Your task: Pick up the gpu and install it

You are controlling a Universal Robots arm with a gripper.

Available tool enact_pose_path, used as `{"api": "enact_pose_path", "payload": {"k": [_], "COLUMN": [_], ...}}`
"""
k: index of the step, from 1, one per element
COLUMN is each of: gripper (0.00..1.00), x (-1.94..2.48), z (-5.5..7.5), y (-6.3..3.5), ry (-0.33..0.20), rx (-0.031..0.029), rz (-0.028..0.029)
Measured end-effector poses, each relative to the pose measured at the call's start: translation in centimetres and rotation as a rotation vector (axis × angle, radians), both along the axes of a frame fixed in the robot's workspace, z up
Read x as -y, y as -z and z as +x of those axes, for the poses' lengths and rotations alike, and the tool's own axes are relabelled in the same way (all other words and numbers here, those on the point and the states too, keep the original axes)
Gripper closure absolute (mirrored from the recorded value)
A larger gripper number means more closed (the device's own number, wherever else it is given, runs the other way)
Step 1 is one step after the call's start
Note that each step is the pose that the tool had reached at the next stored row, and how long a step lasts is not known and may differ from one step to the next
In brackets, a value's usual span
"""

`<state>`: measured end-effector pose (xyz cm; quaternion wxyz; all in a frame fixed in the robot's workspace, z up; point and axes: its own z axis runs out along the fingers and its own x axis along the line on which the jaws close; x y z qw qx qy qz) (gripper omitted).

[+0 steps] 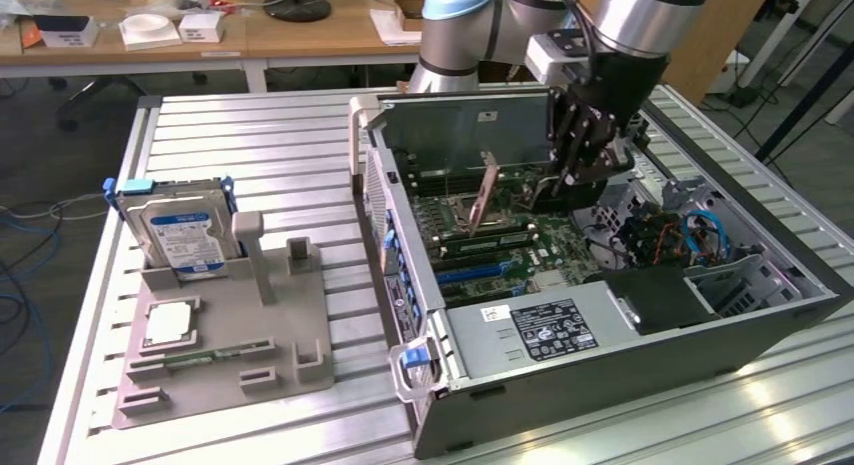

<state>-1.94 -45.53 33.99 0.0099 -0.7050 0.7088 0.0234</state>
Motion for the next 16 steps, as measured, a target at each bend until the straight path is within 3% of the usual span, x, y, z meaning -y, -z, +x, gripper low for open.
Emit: {"api": "enact_pose_path", "payload": {"k": [9,16], "gripper": [0.74,0.74], "x": [0.11,0.14], "z": [0.0,0.0], "y": [1.62,2.39], "ry": [0.000,0.043], "rx": [0.0037,0.0076], "rz": [0.0005,0.0024]}}
